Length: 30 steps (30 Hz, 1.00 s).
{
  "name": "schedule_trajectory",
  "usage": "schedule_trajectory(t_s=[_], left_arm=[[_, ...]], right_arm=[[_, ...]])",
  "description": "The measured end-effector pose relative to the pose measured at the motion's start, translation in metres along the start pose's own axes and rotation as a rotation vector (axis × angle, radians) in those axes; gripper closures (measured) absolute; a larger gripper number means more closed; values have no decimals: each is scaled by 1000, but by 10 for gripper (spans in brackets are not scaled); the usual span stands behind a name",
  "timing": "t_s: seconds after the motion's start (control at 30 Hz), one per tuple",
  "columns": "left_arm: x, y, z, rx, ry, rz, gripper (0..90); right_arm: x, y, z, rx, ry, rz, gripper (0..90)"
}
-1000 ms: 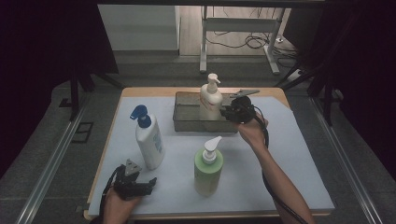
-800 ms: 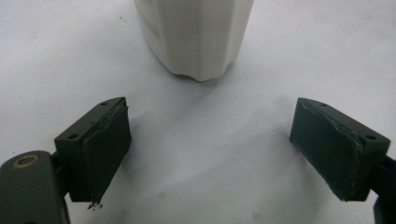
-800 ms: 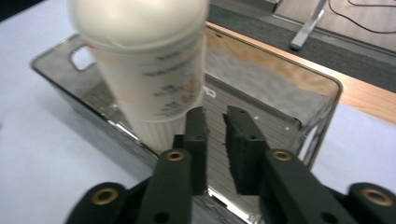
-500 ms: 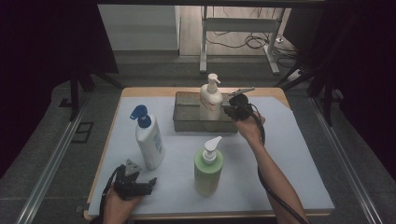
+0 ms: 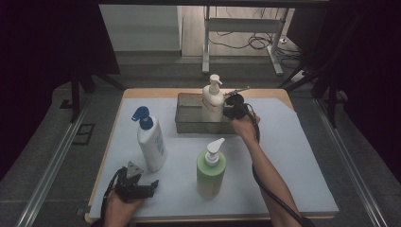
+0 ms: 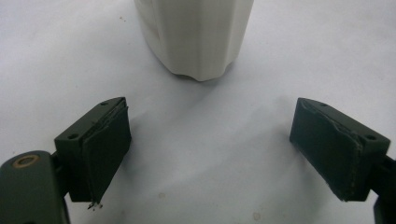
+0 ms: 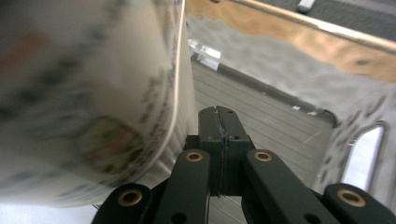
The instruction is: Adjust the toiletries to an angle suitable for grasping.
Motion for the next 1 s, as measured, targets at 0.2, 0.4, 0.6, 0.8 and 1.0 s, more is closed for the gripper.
schedule_trajectory(t_s=[0.2,0.4,0.6,0.8,1.0], left_arm=[[0,0,0,0,0,0,123],[0,0,0,0,0,0,123],[0,0,0,0,0,0,123],[0,0,0,0,0,0,123],[0,0,0,1,0,0,123]], right_arm=[[0,2,-2,-17,13,-4,891],[0,5,-5,-33,17,-6,891],[0,8,-8,-45,21,-12,891],[-1,11,-12,-53,15,-19,891],[-2,15,-18,-68,13,-17,891]])
Point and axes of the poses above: each handheld gripper's, and its own axes: y roughly forward along the jaws, x roughly out of its underside, z roughly to its right, the point moved 6 cm from there along y, roughly forward along the jaws, and after that the axes turned 5 degrees about z, right-handed, at the moved point
